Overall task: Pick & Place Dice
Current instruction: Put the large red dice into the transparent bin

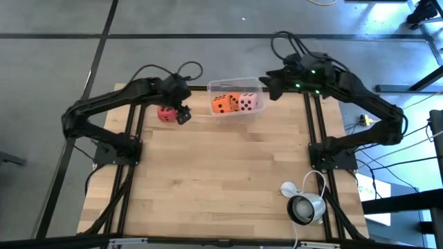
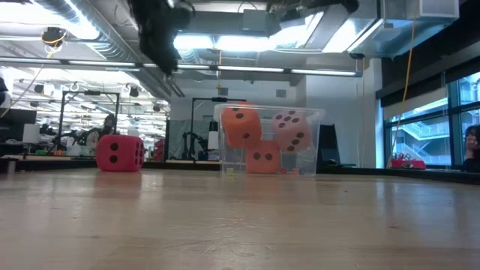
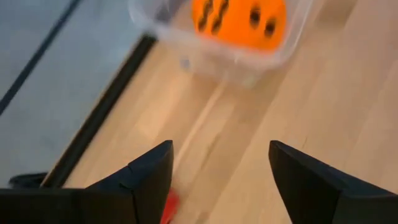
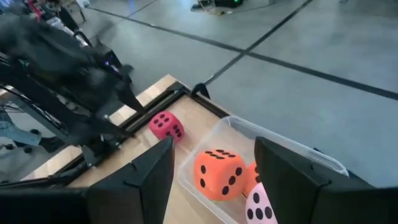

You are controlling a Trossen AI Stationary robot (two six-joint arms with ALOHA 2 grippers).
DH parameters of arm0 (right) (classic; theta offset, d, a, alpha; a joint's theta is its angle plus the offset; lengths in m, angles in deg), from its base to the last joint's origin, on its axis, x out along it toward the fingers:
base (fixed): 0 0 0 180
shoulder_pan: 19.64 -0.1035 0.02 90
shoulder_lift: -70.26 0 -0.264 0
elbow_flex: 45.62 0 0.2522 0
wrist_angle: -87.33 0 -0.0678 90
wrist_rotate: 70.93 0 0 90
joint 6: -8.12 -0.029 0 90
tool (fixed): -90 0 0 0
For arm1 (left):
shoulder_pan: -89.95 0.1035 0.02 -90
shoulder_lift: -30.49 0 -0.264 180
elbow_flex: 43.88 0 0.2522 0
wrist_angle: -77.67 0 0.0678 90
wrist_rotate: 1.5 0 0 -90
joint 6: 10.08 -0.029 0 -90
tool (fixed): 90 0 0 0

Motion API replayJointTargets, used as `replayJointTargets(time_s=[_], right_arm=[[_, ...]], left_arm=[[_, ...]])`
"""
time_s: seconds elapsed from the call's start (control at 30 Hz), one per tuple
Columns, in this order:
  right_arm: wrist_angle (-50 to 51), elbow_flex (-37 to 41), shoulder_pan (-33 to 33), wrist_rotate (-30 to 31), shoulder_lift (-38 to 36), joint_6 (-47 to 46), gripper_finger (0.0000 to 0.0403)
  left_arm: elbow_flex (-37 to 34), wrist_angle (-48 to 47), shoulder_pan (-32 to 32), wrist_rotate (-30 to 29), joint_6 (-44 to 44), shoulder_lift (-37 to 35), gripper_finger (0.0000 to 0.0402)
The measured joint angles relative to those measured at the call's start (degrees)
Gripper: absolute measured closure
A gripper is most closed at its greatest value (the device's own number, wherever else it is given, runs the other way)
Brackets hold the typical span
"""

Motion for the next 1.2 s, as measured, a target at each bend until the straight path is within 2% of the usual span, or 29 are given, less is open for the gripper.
replayJointTargets(time_s=[0.1, 0.3, 0.37, 0.67, 0.8, 0.97, 1.1, 1.2], right_arm=[[0.66, 0.00, -1.37, 1.69, -1.36, -0.22, 0.0182], [3.54, 0.00, -2.82, 5.30, -1.64, -0.13, 0.0182], [3.85, 0.00, -2.95, 5.99, -1.45, -0.11, 0.0182], [4.17, 0.00, -2.96, 6.69, -1.27, -0.11, 0.0182], [4.40, 0.00, -2.96, 6.69, -1.25, -0.11, 0.0182], [5.34, 0.00, -3.17, 6.71, -1.25, -0.10, 0.0182], [5.44, 0.00, -3.59, 6.69, -1.25, -0.11, 0.0182], [5.44, 0.00, -3.59, 6.69, -1.25, -0.34, 0.0182]], left_arm=[[0.00, -3.91, 0.69, -2.40, -2.70, 3.88, 0.0127], [0.02, -14.62, 1.68, -16.55, -5.81, 10.79, 0.0114], [0.00, -17.36, 2.05, -18.97, -5.73, 12.74, 0.0115], [-0.76, -17.86, 3.39, -18.80, -4.71, 18.04, 0.0115], [-7.46, -13.33, 5.76, -15.98, -0.11, 15.76, 0.0114], [-17.62, -8.71, 8.95, -13.57, 3.18, 7.93, 0.0116], [-19.97, -8.47, 8.48, -11.36, 3.08, 1.35, 0.0114], [-20.06, -7.82, 6.92, -13.15, 0.52, -2.56, 0.0115]])
